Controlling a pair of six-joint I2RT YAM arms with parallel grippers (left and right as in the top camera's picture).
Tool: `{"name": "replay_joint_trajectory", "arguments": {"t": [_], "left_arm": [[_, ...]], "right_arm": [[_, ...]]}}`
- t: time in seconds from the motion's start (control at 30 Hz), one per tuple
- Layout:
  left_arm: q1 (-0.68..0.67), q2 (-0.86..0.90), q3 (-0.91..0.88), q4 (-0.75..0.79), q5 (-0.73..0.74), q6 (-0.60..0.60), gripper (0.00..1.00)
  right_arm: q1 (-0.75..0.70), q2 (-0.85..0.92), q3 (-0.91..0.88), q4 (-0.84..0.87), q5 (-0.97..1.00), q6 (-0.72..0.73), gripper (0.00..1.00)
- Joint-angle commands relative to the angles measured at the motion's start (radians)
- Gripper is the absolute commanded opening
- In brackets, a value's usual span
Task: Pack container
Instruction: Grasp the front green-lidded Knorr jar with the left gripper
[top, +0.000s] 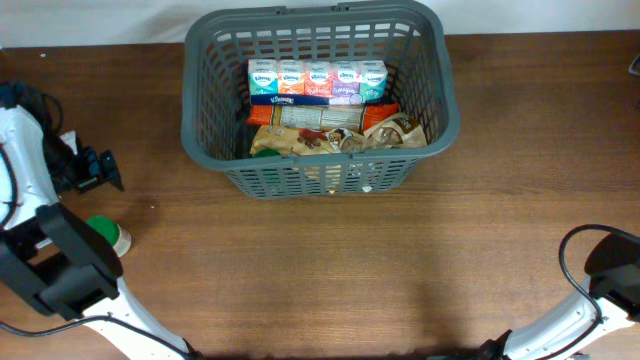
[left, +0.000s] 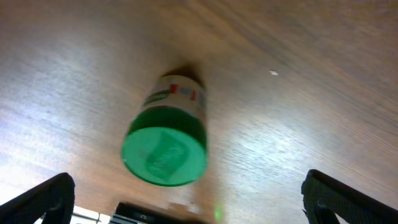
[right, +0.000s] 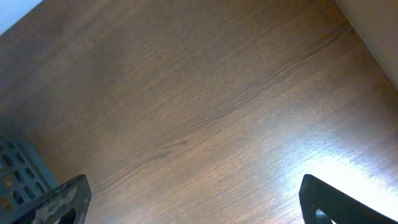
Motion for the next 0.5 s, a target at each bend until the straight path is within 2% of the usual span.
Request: {"name": "replay_joint_trajectory", "arguments": {"t": [0.0,0.07,0.47], "left_arm": [[0.037,-0.006,-0.037,0.006,-0.025,0.008,0.99],[0.054,-0.006,-0.084,0.018,0.052,0.069,0.99],[0.095,-0.006,-0.349,0.178,0.090,0.069,0.99]], "right_arm": [[0.002,-0.013,-0.006,-0.003,-0.013,0.002,0.99],[0.002,-0.013,-0.006,-0.003,-0.013,0.002,0.99],[0.002,-0.013,-0.006,-0.003,-0.013,0.002,0.99]]}}
